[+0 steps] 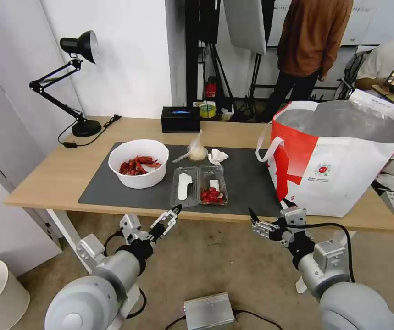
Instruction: Pick up the trash from the table and place it into the takeout bag.
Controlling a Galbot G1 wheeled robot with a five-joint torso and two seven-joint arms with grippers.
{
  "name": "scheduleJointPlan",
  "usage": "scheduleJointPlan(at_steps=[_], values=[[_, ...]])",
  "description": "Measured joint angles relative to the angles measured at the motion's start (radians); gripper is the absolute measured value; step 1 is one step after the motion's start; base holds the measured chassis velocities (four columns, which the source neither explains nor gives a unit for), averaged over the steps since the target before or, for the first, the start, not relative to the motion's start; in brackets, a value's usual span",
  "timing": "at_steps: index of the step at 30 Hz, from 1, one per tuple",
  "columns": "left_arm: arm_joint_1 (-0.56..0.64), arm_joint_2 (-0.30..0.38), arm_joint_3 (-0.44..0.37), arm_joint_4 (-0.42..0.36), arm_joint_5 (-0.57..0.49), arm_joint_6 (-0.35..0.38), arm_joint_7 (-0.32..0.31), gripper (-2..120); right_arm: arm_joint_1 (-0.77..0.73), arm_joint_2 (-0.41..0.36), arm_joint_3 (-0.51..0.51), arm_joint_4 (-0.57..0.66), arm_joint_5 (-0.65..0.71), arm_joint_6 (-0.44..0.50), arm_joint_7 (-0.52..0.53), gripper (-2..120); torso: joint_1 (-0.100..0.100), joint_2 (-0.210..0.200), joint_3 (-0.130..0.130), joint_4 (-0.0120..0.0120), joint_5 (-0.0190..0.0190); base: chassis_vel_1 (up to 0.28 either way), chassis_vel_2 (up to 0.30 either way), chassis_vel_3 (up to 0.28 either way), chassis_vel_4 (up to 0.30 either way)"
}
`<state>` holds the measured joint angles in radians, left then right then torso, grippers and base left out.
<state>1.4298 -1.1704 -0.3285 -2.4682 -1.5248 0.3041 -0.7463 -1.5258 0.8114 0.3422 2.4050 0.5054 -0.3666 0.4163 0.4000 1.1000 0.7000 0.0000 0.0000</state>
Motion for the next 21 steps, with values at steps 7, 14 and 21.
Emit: scheduleJointPlan(at_steps=[7,14,21], values=[[-0.052,-0.009,0.023,0.027,-0.036,0.003,-0.007,100,0.001,0.007,0.001,-0.004,-0.001,0.0,-0.001,100,0.0,0.0,0.0,0.0004,0.0001,0.0,0.0,0.0,0.0],[-0.251,-0.044,0.121,0.146,-0.142,0.011,-0.021,100,0.004,0.008,0.002,-0.012,-0.001,0.0,0.0,100,0.0,0.0,0.0,0.0,0.0003,0.0,0.0,0.0,0.0],[-0.321,-0.054,0.16,0.215,-0.146,-0.001,-0.028,100,0.012,0.007,0.002,-0.016,0.0,0.0,-0.001,100,0.0,0.0,0.0,0.0,0.0,0.0,0.0,0.0,0.0]])
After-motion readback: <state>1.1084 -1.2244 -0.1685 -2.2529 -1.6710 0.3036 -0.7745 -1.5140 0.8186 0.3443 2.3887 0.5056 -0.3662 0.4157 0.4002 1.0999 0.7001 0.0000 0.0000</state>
